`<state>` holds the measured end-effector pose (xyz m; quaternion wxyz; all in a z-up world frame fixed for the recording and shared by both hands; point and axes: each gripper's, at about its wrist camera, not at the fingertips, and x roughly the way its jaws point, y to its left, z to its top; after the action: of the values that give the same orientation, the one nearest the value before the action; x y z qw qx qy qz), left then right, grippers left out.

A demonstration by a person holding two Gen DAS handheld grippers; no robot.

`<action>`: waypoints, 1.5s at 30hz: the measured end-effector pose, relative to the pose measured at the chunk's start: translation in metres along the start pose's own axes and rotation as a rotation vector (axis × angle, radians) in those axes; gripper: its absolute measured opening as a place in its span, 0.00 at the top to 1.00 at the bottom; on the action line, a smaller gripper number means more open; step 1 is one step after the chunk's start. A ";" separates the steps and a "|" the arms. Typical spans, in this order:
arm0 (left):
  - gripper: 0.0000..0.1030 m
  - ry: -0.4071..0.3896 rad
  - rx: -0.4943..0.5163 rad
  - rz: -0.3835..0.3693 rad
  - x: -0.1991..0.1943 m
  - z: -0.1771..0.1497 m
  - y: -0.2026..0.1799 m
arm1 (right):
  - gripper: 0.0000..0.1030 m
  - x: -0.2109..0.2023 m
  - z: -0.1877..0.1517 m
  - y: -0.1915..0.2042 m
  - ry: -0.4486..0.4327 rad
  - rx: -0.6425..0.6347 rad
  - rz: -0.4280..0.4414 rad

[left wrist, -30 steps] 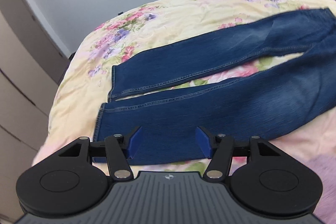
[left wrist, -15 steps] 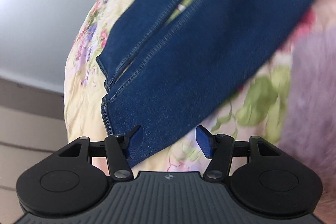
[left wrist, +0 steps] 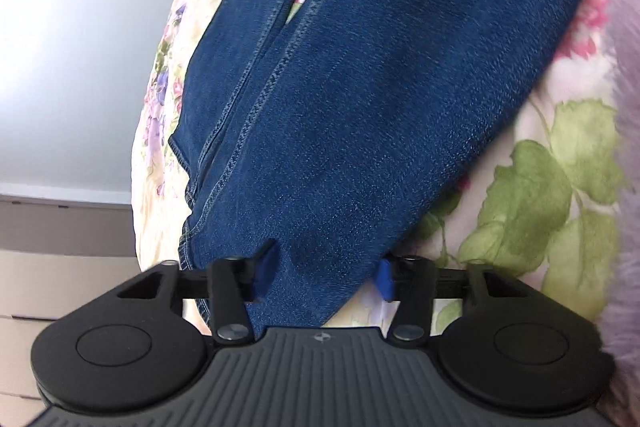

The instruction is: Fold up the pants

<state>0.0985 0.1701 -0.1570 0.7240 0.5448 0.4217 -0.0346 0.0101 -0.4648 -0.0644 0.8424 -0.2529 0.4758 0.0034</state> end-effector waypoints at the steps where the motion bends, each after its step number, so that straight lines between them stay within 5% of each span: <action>1: 0.58 0.009 -0.012 0.007 -0.001 0.001 0.001 | 0.58 0.001 0.000 0.000 0.000 -0.008 0.000; 6: 0.84 -0.006 -0.147 0.023 -0.009 0.013 0.020 | 0.58 -0.001 -0.001 0.002 -0.006 -0.065 -0.003; 11: 0.90 -0.026 -0.273 0.052 -0.021 0.027 0.046 | 0.58 -0.008 -0.006 0.000 -0.004 -0.133 -0.014; 28: 0.92 0.077 -0.367 0.115 -0.050 0.046 0.067 | 0.59 0.007 -0.044 0.035 -0.047 -0.569 -0.002; 36: 0.92 0.107 -0.433 0.117 -0.055 0.042 0.071 | 0.91 0.016 -0.050 0.036 -0.085 -0.580 -0.051; 45: 0.96 0.059 -0.578 0.174 -0.062 0.043 0.091 | 0.98 -0.031 -0.030 0.022 -0.188 -0.432 -0.137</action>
<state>0.1301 0.1459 -0.0459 0.8369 0.3509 0.3864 0.1650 -0.0361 -0.4514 -0.0618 0.8075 -0.4575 0.3654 0.0712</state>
